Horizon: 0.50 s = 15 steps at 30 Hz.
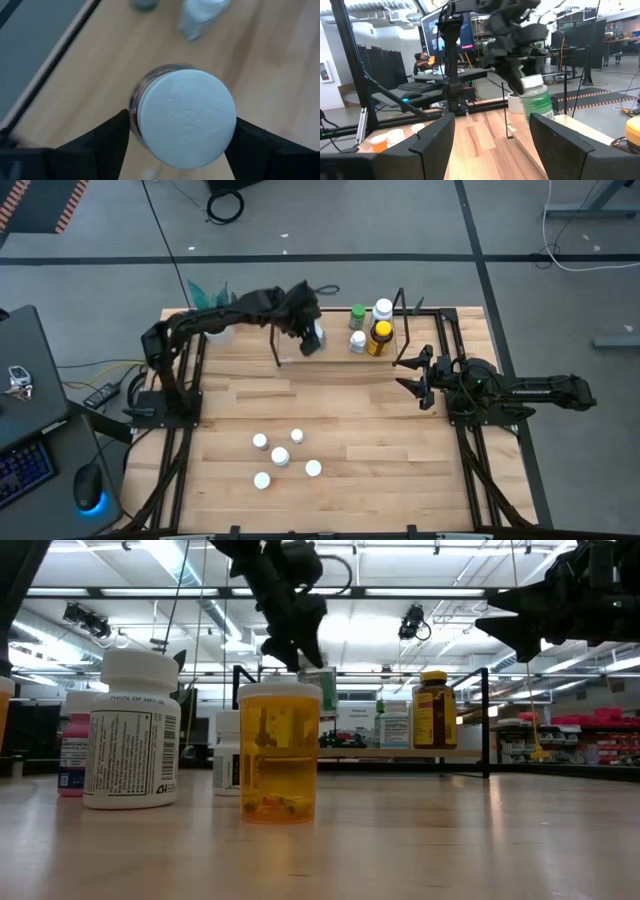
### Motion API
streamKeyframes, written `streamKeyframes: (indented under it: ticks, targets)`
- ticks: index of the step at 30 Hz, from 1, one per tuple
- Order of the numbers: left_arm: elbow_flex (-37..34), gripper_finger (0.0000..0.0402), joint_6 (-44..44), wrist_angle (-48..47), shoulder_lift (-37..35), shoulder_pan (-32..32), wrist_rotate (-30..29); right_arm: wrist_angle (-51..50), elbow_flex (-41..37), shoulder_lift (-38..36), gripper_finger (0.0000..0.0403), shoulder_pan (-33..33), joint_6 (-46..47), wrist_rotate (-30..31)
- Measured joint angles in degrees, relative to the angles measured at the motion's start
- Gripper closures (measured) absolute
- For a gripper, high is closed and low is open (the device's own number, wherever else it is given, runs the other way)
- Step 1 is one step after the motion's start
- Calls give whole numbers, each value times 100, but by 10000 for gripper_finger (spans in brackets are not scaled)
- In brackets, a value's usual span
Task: Pick and place medicine bottles onto shelf by color
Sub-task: Put the green white medicine bottle on the shelf
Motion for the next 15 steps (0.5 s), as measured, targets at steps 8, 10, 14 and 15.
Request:
streamKeyframes:
  ticks: [8,10,14,15]
  targets:
    - [633,122,282,-399,669,608,14,58,0,68,138,0,0,13]
    - [704,122,345,-389,806,729,20,67,0,68,138,0,0,13]
    - [743,122,429,-354,922,947,14,71,0,68,138,0,0,9]
    - [741,122,431,-364,934,993,12,71,0,68,138,0,0,9]
